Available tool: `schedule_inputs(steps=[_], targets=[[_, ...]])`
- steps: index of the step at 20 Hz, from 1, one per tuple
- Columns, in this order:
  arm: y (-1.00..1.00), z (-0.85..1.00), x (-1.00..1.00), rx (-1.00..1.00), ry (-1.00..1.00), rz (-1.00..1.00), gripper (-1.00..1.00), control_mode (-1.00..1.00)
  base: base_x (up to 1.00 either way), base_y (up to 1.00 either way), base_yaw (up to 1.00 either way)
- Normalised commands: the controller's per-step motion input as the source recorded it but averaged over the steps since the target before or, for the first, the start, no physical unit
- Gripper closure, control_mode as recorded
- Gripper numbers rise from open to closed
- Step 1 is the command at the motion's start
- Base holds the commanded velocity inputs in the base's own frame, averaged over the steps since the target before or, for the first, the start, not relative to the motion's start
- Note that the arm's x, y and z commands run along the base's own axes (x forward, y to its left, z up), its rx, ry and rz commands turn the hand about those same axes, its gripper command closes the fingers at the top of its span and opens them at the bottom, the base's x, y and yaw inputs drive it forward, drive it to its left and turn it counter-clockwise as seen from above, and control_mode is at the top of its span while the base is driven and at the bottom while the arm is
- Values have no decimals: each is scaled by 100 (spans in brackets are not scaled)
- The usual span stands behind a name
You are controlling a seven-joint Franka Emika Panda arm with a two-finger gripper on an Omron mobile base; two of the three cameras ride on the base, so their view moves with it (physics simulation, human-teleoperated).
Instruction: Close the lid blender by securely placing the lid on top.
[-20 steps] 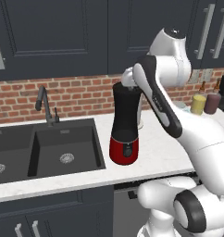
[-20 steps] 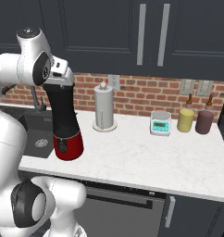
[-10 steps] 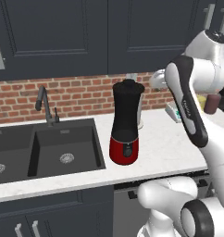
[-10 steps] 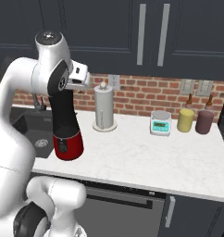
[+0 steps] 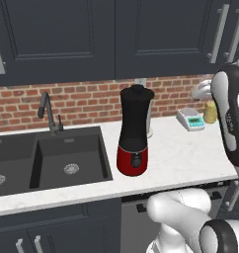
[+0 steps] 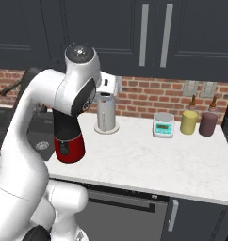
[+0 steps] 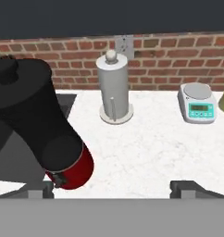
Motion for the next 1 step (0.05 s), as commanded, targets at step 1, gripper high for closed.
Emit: schedule_inputs(steps=[1], targets=[[-59,-6,-21,0,-3,0,-100,-100,0,0,0]])
